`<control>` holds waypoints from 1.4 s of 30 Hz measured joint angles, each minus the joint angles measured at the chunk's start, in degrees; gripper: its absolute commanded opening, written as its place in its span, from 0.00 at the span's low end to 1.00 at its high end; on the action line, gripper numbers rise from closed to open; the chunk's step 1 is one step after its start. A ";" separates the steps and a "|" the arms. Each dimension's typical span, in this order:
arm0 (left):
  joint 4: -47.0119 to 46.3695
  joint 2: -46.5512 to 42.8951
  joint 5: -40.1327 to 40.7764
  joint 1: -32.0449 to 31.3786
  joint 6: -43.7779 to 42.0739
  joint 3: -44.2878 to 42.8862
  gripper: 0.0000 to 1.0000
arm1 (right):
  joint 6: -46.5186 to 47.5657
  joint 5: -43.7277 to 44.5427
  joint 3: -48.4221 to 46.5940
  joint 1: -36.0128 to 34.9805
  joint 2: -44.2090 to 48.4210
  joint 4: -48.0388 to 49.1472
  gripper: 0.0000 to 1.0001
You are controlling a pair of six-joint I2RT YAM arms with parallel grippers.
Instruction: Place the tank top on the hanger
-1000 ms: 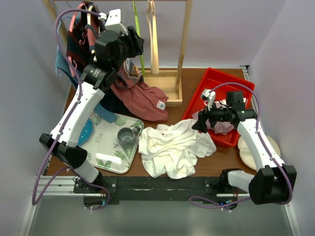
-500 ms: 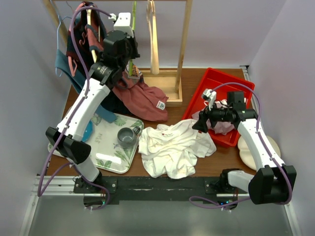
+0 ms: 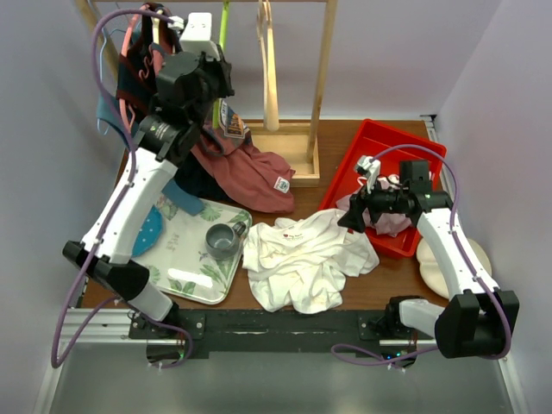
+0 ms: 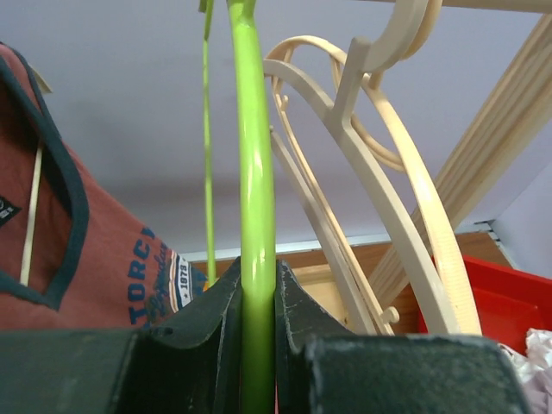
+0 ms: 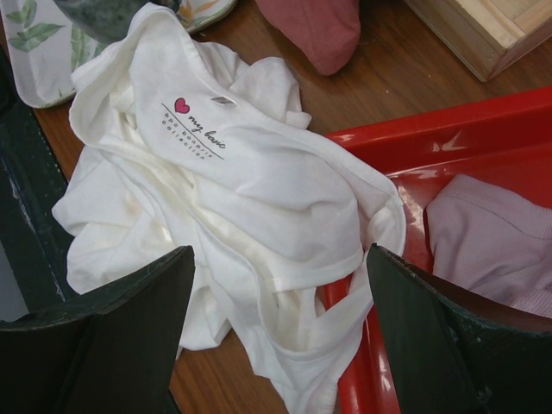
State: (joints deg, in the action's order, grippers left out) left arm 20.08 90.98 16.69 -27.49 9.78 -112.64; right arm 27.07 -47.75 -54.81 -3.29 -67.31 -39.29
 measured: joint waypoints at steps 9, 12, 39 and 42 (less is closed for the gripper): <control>0.50 -5.88 -1.29 0.00 2.05 5.92 0.00 | 0.44 -0.04 0.00 0.74 0.00 -0.15 0.86; 0.13 -10.69 -2.32 0.00 2.73 10.93 0.00 | 2.03 -0.90 0.00 0.79 0.00 -1.01 0.86; -3.13 -54.49 -33.27 -1.14 1.11 34.18 0.00 | 13.88 -0.26 -40.19 0.85 7.48 -29.97 0.98; -4.15 -50.80 -40.46 -2.10 1.49 33.70 0.00 | 13.97 0.20 -42.84 0.85 8.07 -31.69 0.99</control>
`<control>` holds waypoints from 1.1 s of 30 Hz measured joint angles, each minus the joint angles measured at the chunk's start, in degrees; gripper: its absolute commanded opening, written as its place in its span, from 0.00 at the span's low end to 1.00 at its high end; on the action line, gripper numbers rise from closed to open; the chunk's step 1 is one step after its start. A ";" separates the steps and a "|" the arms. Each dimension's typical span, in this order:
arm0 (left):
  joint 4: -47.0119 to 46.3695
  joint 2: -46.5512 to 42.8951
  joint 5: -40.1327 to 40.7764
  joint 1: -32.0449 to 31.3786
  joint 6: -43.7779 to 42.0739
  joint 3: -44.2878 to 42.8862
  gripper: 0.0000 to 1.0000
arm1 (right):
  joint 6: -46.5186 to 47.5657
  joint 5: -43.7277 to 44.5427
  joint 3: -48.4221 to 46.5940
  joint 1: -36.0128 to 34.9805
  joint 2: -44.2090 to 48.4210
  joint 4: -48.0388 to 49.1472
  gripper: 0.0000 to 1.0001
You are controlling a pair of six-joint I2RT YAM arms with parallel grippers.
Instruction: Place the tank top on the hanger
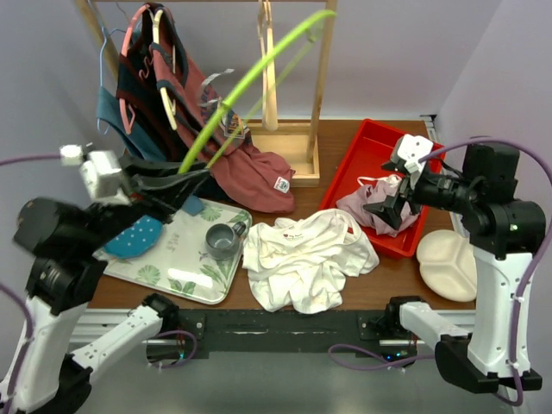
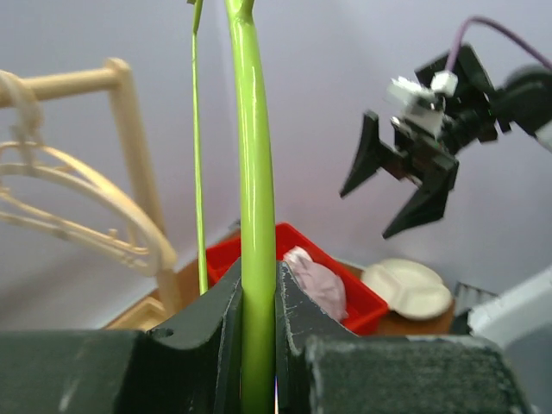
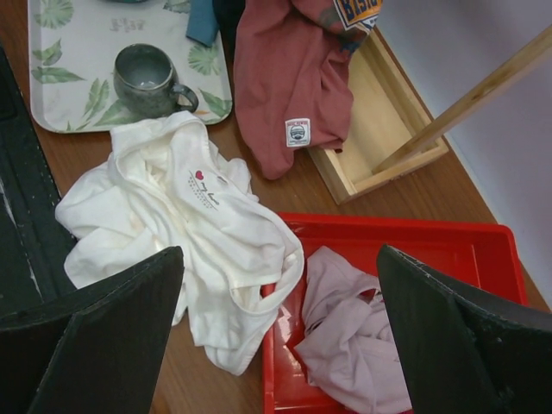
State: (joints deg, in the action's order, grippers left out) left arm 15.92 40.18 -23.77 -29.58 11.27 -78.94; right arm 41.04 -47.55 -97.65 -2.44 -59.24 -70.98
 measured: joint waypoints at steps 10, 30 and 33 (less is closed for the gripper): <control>1.14 18.16 -13.14 -6.64 1.68 -0.31 0.00 | 2.73 -2.16 -10.62 4.42 2.29 -5.05 0.99; 4.20 26.75 -23.98 -12.13 -1.38 5.16 0.00 | 19.69 -9.01 -1.33 4.09 -6.73 -5.90 0.93; 3.69 26.77 -24.33 -12.13 -1.40 6.62 0.00 | 20.11 -9.49 0.17 0.31 -7.17 -5.86 0.86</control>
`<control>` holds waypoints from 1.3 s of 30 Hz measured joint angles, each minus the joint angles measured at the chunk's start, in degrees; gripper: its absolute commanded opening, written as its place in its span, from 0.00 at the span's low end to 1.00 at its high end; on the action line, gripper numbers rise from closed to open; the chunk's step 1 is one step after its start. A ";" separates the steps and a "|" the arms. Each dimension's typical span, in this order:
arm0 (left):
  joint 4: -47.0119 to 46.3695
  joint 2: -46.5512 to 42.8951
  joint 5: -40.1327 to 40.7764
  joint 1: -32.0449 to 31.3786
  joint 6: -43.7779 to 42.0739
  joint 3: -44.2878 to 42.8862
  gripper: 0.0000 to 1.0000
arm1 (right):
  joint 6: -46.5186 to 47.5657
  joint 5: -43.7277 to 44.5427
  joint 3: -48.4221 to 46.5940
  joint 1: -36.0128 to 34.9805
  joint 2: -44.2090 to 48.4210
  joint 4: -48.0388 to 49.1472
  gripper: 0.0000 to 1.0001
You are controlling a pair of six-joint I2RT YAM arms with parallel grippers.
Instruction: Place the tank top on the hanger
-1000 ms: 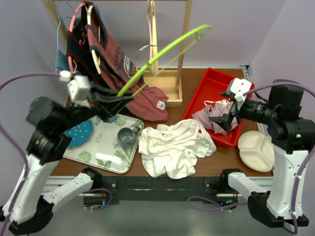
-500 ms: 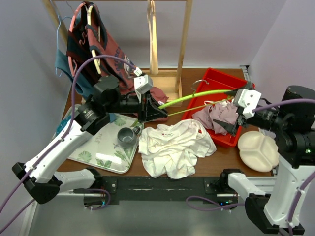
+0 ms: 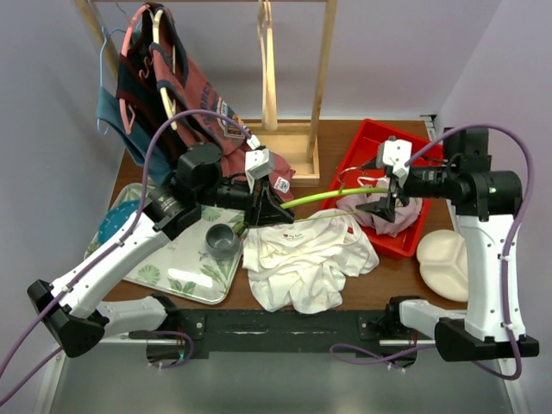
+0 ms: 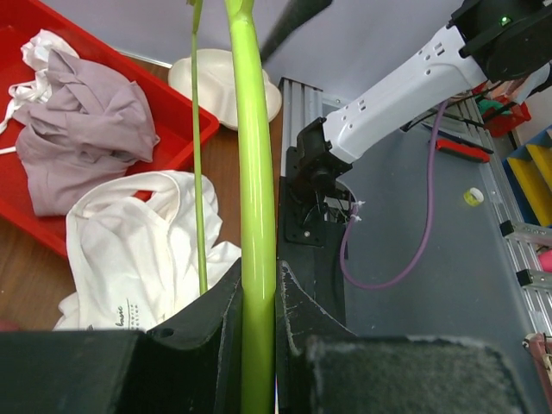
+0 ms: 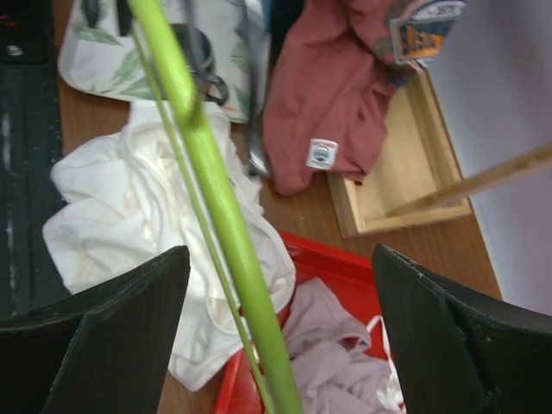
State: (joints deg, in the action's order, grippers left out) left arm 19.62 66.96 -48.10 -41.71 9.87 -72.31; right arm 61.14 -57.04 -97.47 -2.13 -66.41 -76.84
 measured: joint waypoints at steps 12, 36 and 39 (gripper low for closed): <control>-1.18 -0.37 -0.61 -0.07 -1.62 3.10 0.27 | -2.16 -1.46 5.88 -10.40 -0.85 -1.64 0.00; 6.73 5.09 53.72 -2.64 9.68 20.04 0.58 | -13.44 20.15 18.14 -8.00 4.44 -1.44 0.00; 6.60 8.87 56.11 -2.99 10.14 19.26 0.52 | -13.99 20.20 18.82 -7.93 4.44 -1.11 0.00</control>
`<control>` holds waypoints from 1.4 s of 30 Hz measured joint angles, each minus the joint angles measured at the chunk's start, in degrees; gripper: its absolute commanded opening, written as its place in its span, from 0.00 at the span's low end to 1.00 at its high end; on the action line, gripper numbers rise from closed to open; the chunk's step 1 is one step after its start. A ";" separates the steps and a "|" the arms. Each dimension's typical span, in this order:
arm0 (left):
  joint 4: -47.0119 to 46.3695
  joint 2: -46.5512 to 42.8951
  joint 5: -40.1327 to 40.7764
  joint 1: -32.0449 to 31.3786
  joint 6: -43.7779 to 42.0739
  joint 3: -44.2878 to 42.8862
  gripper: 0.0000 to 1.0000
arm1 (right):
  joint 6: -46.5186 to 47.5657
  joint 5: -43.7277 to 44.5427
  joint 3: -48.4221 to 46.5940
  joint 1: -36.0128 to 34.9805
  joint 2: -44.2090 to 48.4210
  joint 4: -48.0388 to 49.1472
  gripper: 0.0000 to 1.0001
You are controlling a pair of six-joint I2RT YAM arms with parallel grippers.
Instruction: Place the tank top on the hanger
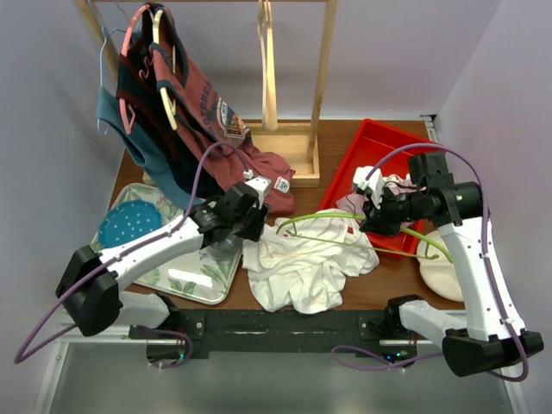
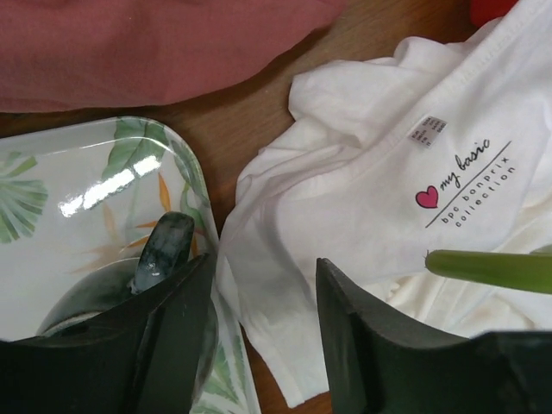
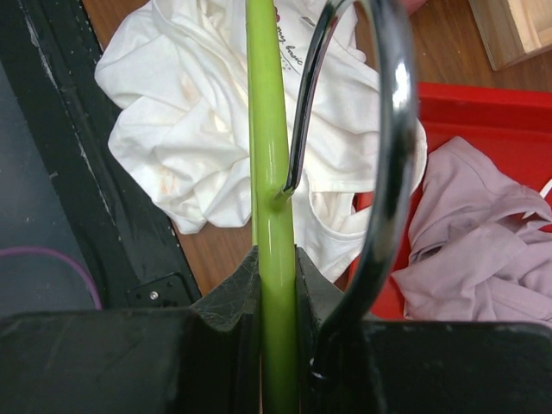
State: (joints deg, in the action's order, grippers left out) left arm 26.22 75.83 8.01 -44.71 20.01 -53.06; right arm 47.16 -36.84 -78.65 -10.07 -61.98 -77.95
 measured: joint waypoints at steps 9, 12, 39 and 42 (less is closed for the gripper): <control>-0.66 5.31 1.64 -0.44 0.02 -2.40 0.10 | -1.05 -0.13 1.62 0.39 -1.18 1.22 0.00; -0.90 5.97 1.01 -0.44 -0.20 -2.47 0.00 | -1.11 -0.17 2.08 0.50 -1.55 1.53 0.00; 1.57 -4.46 -5.05 -0.46 2.27 -6.95 0.00 | -9.55 -12.72 5.20 -0.20 -15.54 14.73 0.00; 1.11 -4.50 -4.26 -0.46 3.48 -8.37 0.00 | -11.10 -14.16 6.05 -1.42 -16.13 16.11 0.00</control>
State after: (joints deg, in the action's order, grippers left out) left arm 27.33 71.33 3.75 -45.17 23.49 -61.43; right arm 36.05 -51.00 -72.60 -11.49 -78.11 -61.84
